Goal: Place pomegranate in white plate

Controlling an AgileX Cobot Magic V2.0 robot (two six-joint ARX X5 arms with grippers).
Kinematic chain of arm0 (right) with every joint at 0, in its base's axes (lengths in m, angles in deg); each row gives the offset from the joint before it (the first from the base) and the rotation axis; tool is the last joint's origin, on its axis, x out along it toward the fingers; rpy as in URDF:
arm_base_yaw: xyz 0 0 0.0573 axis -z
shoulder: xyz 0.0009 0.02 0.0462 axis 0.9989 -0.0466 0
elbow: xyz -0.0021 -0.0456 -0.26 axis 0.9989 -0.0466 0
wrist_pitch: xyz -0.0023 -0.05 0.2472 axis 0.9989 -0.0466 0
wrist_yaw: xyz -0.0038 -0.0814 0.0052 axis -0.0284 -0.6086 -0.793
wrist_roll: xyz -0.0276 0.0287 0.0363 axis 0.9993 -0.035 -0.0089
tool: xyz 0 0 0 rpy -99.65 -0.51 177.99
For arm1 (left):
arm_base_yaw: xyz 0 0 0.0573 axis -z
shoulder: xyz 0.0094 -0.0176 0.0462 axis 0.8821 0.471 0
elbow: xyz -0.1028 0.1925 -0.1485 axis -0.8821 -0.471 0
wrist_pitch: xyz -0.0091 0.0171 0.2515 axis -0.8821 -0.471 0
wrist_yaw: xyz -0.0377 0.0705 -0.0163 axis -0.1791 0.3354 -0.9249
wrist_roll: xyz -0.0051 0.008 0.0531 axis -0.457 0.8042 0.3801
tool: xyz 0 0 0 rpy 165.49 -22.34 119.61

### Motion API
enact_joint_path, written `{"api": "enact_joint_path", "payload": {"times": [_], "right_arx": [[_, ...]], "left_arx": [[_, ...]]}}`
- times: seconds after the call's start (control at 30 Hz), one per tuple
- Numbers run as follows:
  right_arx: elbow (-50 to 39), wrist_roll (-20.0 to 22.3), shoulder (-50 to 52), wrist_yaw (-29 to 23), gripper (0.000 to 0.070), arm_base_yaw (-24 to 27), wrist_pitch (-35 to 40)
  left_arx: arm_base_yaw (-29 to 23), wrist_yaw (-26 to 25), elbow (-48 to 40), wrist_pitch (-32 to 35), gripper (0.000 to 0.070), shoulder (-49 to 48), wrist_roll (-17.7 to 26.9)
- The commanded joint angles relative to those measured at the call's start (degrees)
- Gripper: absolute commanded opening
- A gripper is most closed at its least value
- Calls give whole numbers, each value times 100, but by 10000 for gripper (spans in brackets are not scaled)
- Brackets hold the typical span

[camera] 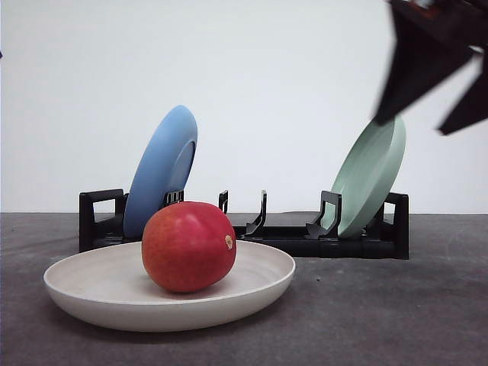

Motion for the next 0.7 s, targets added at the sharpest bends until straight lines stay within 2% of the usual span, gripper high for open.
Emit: {"api": "enact_joint_path", "payload": {"times": [0.0,0.13,0.3,0.4,0.53,0.67], "right_arx": [[-104,12,127,-65,656,128,61],[-202,28,289,-79,656,375,69],[-200,46,289,-69,656,386,127],[-200,10,288,-74,656,386,579],[-200,-318,285,-60,656,385,1101],[-200,-253,285,-69,656,390,1261]], "left_arx": [[4,-28,48,26,353,33,37],[4,-28,48,26,353,33,32],[4,-28,48,28,353,33,13],[4,-28,48,26,353,33,4],[4,-28,48,25,353,33,-7],[4,-31,48,26,353,33,-11]]}}
